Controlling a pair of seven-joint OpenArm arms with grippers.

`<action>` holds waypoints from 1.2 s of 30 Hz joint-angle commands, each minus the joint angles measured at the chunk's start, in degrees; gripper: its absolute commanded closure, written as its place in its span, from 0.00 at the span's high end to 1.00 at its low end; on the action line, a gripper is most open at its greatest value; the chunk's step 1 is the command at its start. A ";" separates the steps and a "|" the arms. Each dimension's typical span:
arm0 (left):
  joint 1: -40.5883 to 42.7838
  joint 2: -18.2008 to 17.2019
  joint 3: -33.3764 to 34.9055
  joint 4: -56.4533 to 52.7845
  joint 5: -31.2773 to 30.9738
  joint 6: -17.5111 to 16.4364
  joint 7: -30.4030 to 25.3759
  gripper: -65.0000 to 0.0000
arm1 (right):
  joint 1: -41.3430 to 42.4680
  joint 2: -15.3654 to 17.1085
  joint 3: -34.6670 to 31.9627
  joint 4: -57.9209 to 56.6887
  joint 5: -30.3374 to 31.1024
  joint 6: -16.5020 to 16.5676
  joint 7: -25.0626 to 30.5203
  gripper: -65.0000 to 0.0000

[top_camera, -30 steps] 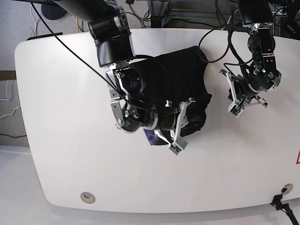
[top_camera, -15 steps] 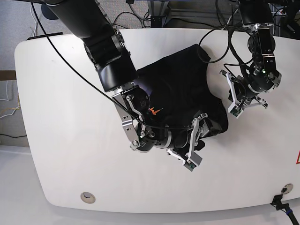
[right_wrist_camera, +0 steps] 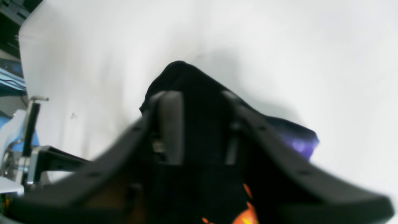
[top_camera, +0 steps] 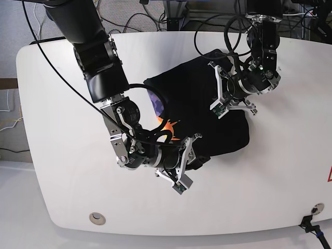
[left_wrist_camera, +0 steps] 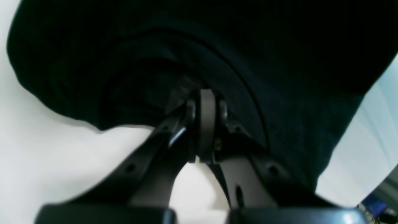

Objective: Fold the T-shirt properly
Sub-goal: 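Flip the shirt bundle over with the right gripper, showing the sun print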

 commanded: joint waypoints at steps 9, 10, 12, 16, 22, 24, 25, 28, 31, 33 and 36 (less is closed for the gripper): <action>1.01 2.04 3.05 -0.23 -0.10 0.29 -1.29 0.00 | -1.08 -2.58 0.03 -4.98 -9.86 0.65 12.18 0.03; 1.01 1.87 3.05 -0.94 -0.10 0.29 -1.38 0.00 | -1.87 -2.75 0.03 -4.98 -12.40 0.65 12.62 0.03; 1.01 1.78 2.70 -2.78 -0.10 0.29 -1.38 0.00 | -3.46 -2.93 0.11 -4.98 -16.45 0.65 13.15 0.02; -1.63 0.02 2.61 -8.14 -0.01 0.29 -1.55 0.00 | -6.89 -2.23 0.38 -4.98 -19.17 0.65 14.21 0.02; -7.25 -1.47 0.94 -17.46 -0.01 0.29 -2.34 0.00 | -11.98 0.59 6.80 -4.63 -20.93 0.65 16.67 0.02; -8.39 -3.05 1.03 -19.40 -0.01 0.29 -2.34 0.00 | -13.48 2.61 8.64 -3.66 -20.58 0.92 16.49 0.02; -9.19 -3.32 1.03 -20.01 -0.01 0.29 -2.87 0.00 | -14.71 3.49 9.43 -2.08 -20.49 0.92 16.40 0.02; -11.74 -5.08 1.38 -21.77 -0.01 0.29 -5.86 0.00 | -20.16 5.25 11.28 4.69 -20.49 0.74 15.70 0.02; -15.60 -5.87 1.38 -24.58 -0.01 0.29 -7.44 0.00 | -26.23 5.33 14.27 14.10 -20.49 0.65 10.25 0.02; -17.98 -6.40 1.38 -25.38 -0.01 0.29 -7.53 0.00 | -31.15 5.25 15.85 21.48 -20.49 0.65 7.00 0.02; -20.88 -6.57 1.82 -25.11 -0.18 0.29 -7.62 0.00 | -36.78 3.75 16.55 29.04 -20.58 0.56 6.12 0.02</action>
